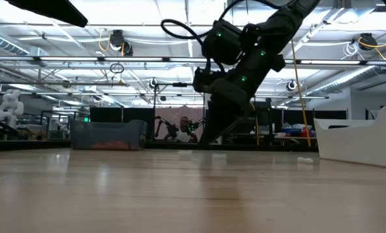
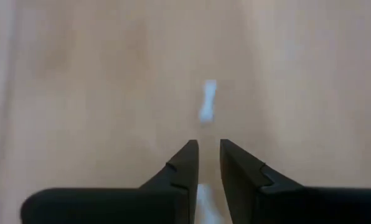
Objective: Sort Halloween decoration
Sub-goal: Put the white bone toy into the orange bin
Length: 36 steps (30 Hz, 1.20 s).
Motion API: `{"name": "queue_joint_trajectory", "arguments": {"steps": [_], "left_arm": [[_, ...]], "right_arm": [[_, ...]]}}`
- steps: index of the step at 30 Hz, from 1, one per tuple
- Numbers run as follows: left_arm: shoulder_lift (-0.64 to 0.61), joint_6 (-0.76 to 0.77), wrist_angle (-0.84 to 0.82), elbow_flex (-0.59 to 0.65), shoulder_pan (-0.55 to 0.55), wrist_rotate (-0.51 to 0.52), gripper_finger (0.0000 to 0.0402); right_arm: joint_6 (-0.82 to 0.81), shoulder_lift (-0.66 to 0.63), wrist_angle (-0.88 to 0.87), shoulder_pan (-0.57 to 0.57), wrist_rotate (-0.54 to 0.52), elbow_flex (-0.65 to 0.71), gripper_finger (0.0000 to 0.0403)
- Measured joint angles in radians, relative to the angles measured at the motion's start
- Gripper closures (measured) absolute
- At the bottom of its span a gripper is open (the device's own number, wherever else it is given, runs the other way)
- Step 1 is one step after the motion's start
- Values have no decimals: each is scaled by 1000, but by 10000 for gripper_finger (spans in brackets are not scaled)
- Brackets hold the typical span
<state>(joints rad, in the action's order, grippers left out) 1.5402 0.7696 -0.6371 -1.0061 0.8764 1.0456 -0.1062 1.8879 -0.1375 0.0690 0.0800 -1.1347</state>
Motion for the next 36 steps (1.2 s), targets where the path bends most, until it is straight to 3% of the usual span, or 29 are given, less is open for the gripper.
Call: {"name": "queue_joint_trajectory", "arguments": {"steps": [6,11,18,20,31,36], "left_arm": [[0,0,0,0,-8,10,318],[0,2,0,0,-14,10,318],[0,3,2,0,-51,9,318],[0,3,3,0,-68,9,318],[0,6,33,0,-162,2,318],[0,8,39,0,-195,-53,318]], "right_arm": [[-20,1,28,-100,32,0,366],[-38,-2,23,-156,-34,0,388],[-73,-53,-130,-200,-447,-1,392],[-92,-54,-159,-201,-515,1,391],[-110,-53,55,-182,-434,143,388],[-44,-53,113,-182,-411,172,366]]}}
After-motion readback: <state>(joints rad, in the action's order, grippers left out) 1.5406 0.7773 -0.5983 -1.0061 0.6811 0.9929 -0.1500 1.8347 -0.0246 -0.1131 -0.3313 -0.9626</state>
